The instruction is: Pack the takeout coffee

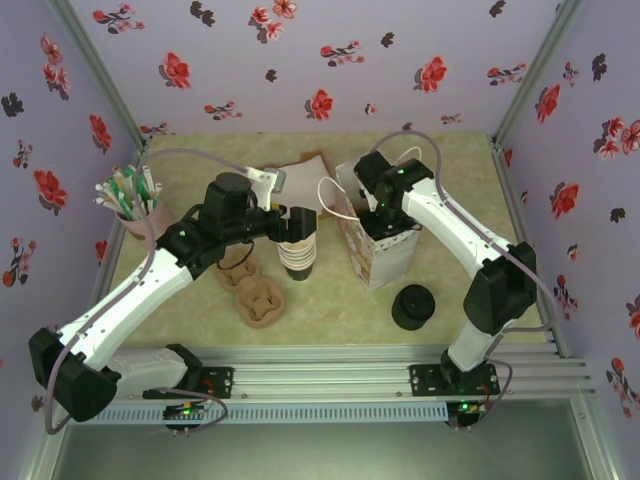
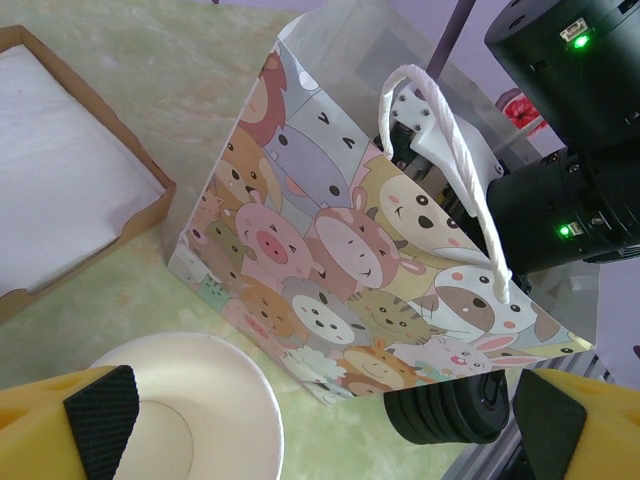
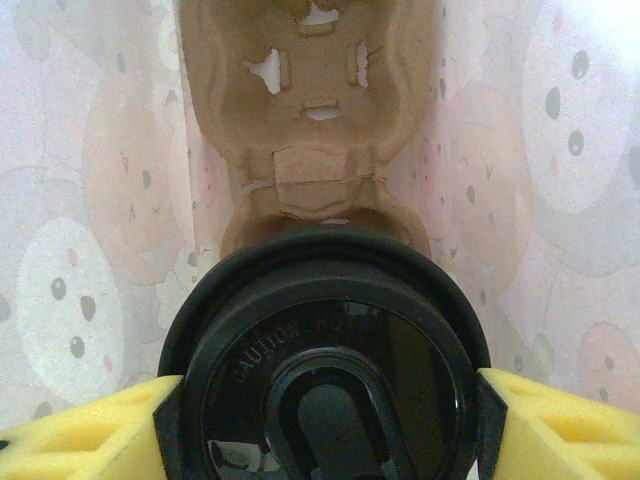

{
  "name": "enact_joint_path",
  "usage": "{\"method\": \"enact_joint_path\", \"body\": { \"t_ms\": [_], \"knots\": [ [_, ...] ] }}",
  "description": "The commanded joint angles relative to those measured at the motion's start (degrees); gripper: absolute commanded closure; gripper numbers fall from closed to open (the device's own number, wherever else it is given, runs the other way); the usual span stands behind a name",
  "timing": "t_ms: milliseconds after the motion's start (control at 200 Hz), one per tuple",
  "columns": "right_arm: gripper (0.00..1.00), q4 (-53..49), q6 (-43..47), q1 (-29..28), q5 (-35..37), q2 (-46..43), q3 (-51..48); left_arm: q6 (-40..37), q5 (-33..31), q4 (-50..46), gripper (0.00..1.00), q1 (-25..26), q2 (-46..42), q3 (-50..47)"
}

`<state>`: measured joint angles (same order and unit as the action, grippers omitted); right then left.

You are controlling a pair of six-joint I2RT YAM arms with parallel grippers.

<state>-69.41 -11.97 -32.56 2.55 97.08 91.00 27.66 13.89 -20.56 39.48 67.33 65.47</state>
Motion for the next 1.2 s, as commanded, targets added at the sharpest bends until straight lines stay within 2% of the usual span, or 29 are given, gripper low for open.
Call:
{"method": "enact_joint_path", "body": {
  "t_ms": [0, 1195],
  "knots": [
    [0.31, -1.8, 0.3, 0.0, -0.1, 1.1, -1.3, -1.7, -0.7, 1.4, 0.01, 0.4, 0.2, 1.9],
    [0.31, 2.6, -0.3, 0.0, -1.8, 2.3, -6.9, -1.5, -0.7, 1.7, 0.01, 0.3, 0.1, 1.4]
  ]
}}
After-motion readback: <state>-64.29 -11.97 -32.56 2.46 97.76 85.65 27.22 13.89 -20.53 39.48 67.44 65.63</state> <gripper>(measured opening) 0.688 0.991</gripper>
